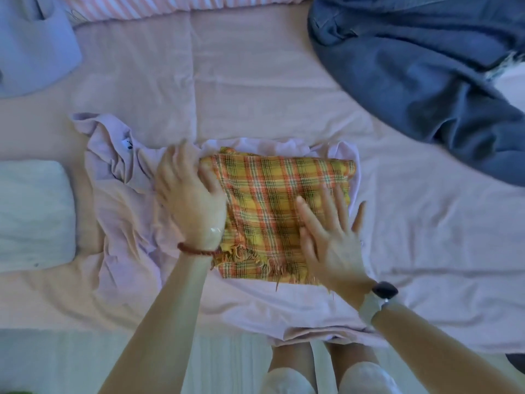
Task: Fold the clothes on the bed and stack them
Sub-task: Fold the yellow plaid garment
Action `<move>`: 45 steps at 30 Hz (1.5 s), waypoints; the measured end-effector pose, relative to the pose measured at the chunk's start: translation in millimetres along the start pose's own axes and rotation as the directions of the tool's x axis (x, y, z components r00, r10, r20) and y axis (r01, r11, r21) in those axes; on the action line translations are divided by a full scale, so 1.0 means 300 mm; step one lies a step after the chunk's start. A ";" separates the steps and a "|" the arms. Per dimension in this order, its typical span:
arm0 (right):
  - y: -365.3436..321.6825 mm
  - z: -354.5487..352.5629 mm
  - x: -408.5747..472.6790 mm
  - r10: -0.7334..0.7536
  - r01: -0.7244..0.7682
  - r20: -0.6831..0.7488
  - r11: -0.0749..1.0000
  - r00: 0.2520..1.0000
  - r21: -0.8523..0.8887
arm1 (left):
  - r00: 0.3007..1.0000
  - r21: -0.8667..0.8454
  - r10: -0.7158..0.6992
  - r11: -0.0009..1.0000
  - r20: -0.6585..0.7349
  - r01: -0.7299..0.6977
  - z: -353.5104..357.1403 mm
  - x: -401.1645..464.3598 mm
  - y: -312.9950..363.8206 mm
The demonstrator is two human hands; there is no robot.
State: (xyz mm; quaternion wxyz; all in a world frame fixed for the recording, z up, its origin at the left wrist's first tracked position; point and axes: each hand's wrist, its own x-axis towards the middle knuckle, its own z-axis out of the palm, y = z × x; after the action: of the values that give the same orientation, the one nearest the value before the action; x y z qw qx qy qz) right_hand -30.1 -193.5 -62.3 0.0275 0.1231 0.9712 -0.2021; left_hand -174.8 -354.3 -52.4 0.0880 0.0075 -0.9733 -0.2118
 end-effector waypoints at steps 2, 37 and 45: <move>0.015 0.008 0.093 0.013 -0.012 0.038 0.999 0.999 -0.048 | 0.954 0.060 0.296 0.953 0.039 -0.298 -0.019 -0.076 0.083; 0.073 -0.106 -0.012 0.521 -0.638 0.476 0.183 0.708 0.748 | 0.651 -0.280 -0.203 0.781 0.732 0.558 -0.028 -0.139 -0.009; 0.000 -0.343 -0.164 0.314 -0.521 0.436 0.278 0.843 0.807 | 0.682 -0.525 -0.146 0.531 0.716 0.665 -0.388 -0.334 0.028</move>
State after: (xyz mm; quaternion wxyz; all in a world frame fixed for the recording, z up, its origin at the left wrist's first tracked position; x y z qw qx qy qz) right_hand 17.0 -163.7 37.1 0.1013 0.3485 0.6267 -0.6896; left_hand -55.5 -389.3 38.4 -0.2811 0.1449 -0.7330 -0.6022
